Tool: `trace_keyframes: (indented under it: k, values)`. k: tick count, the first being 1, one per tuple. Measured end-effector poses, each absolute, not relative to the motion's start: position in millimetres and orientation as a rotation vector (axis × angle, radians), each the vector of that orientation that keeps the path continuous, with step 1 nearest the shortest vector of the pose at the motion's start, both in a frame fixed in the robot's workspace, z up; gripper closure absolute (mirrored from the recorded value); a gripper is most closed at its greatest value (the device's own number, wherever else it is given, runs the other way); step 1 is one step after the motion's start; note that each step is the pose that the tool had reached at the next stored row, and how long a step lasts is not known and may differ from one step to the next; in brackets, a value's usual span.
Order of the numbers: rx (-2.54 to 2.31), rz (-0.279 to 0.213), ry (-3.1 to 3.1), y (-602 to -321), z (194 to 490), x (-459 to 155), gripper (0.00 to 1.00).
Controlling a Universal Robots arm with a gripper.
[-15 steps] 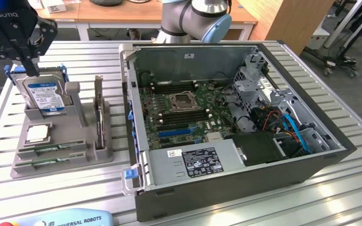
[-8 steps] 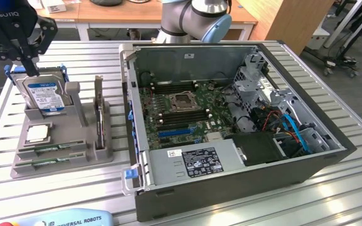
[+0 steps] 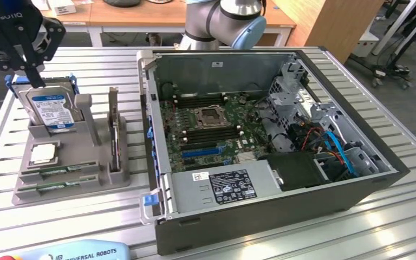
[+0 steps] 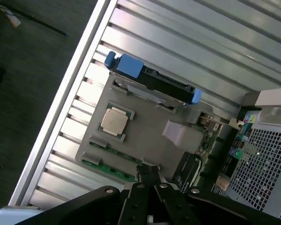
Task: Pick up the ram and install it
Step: 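Pick up the ram and move it above insertion slot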
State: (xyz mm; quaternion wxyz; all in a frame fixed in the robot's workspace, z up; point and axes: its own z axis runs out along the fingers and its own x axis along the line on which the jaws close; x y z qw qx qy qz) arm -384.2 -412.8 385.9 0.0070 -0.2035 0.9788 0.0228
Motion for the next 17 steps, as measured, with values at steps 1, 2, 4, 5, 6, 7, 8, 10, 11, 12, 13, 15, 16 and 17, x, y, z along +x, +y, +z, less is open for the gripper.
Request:
trace_keyframes:
  k: [1, 2, 4, 5, 6, 7, 8, 10, 11, 12, 13, 15, 16, 17]
  values:
    - [-0.660, 0.071, 3.057, -412.8, 385.9, -384.2, 0.90]
    - [-0.684, 0.071, 3.052, -412.8, 385.9, -384.2, 0.90]
    - [-0.738, 0.071, 3.040, -412.8, 385.9, -384.2, 0.90]
    - [-0.766, 0.072, 3.033, -412.8, 385.9, -384.2, 0.90]
    - [-0.793, 0.072, 3.027, -412.8, 385.9, -384.2, 0.90]
    - [-0.823, 0.072, 3.019, -412.8, 385.9, -384.2, 0.90]
    - [-0.850, 0.072, 3.012, -412.8, 385.8, -384.2, 0.90]
    - [-0.904, 0.072, 2.997, -412.8, 385.8, -384.2, 0.90]
    - [-0.930, 0.072, 2.990, -412.8, 385.8, -384.2, 0.90]
    - [-0.956, 0.072, 2.982, -412.8, 385.9, -384.2, 0.90]
    - [-0.982, 0.072, 2.974, -412.8, 385.8, -384.2, 0.90]
    - [-1.036, 0.072, 2.957, -412.8, 385.8, -384.2, 0.90]
    - [-1.064, 0.071, 2.947, -412.8, 385.8, -384.2, 0.90]
    - [-1.091, 0.071, 2.938, -412.8, 385.8, -384.2, 0.90]
